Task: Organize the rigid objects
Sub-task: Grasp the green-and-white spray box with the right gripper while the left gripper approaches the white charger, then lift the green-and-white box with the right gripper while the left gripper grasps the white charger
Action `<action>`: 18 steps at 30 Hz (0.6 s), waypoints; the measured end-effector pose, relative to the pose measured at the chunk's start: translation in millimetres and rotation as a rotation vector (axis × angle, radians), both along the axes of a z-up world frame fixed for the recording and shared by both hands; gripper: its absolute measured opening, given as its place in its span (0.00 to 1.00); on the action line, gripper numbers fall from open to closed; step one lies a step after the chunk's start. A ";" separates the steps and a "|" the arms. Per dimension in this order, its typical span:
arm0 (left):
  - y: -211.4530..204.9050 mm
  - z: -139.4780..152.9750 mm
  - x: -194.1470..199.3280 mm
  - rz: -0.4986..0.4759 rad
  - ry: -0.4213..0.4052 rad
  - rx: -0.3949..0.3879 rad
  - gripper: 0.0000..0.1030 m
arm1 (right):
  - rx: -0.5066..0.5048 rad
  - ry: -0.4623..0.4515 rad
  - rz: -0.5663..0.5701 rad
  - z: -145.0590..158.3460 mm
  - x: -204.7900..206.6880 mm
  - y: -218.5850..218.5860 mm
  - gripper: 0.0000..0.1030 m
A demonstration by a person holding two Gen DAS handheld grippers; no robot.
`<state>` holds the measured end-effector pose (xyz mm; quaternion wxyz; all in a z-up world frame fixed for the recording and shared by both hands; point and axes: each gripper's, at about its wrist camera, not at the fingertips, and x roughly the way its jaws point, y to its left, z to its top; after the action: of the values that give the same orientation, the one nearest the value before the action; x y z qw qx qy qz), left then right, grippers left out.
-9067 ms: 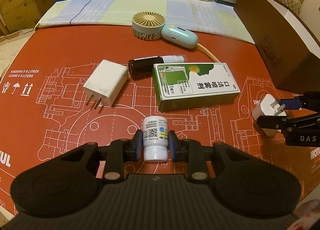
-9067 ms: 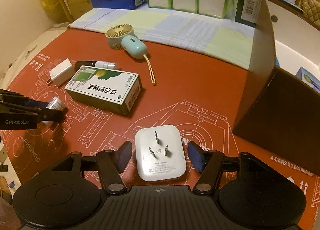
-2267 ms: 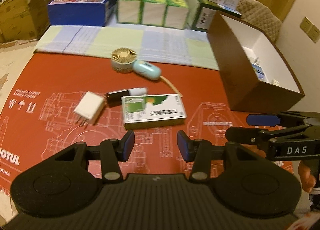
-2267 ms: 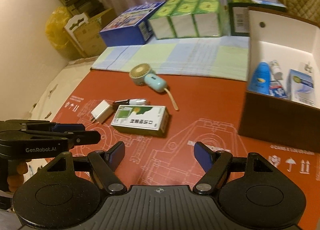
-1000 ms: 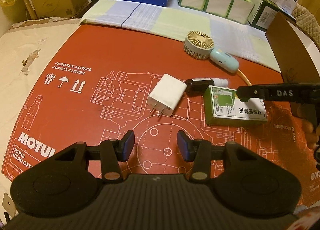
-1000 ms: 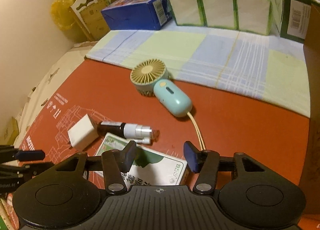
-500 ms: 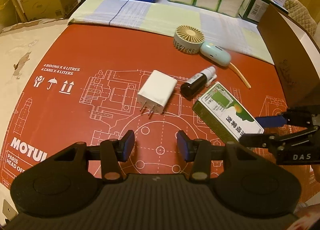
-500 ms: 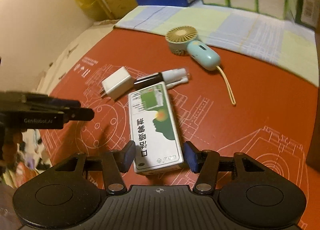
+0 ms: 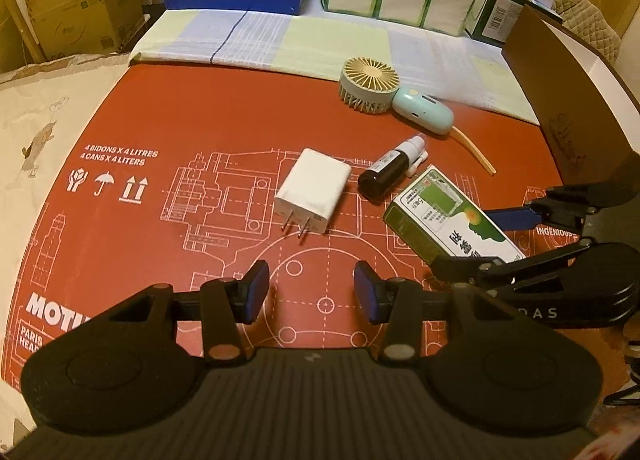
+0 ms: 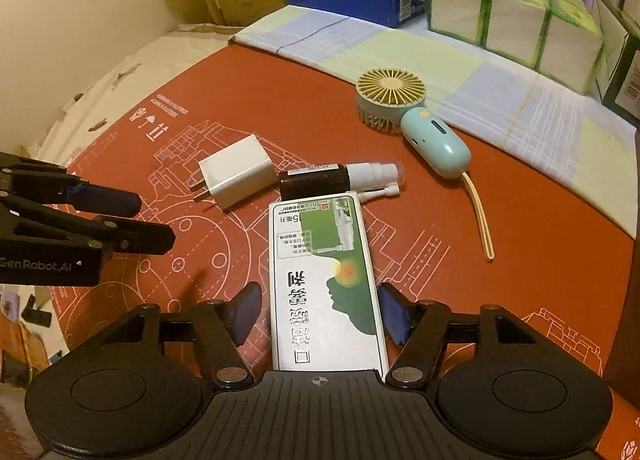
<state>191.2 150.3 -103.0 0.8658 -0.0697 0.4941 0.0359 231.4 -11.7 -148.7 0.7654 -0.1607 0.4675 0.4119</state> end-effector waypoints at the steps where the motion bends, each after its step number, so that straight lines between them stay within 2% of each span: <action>1: 0.6 0.0 1.1 -0.005 -0.002 0.002 0.41 | -0.002 0.002 -0.004 -0.4 0.3 0.1 0.59; 4: 1.2 0.1 5.7 -0.027 -0.010 0.006 0.41 | -0.004 0.004 -0.021 -1.5 0.4 -3.0 0.53; 10: -1.1 -2.7 21.0 -0.099 -0.025 0.018 0.41 | -0.011 0.011 -0.081 0.9 0.8 -17.5 0.53; 18: -0.6 -10.3 47.5 -0.201 -0.037 0.053 0.43 | -0.026 0.007 -0.293 3.2 12.3 -53.1 0.53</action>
<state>238.7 149.7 -113.2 0.8756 0.0024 0.4814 -0.0393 243.6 -64.8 -145.4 0.8137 -0.0994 0.4938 0.2900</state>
